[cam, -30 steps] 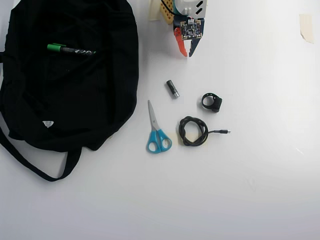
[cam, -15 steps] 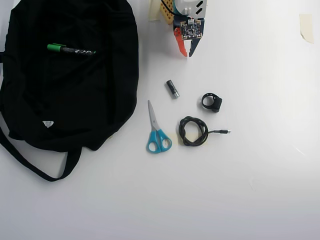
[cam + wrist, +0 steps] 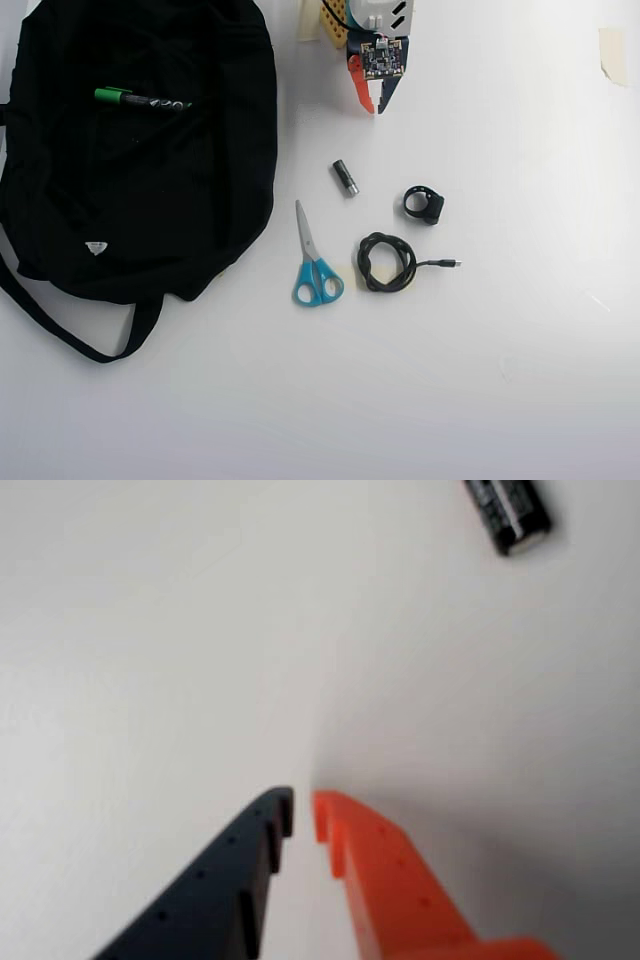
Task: Put the green marker into the black bag
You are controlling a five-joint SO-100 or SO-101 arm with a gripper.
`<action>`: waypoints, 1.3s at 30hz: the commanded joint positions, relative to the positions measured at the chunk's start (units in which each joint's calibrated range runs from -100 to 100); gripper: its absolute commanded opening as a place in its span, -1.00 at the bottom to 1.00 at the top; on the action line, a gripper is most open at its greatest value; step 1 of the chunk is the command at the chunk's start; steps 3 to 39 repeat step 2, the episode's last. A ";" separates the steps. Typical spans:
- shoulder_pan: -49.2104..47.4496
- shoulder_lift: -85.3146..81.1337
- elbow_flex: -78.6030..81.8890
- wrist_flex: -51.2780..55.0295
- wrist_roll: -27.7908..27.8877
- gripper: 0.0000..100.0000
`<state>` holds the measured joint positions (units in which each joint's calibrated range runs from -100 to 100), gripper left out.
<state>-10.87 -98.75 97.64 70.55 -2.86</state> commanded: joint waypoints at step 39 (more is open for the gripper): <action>0.18 -0.66 1.64 0.94 0.24 -0.95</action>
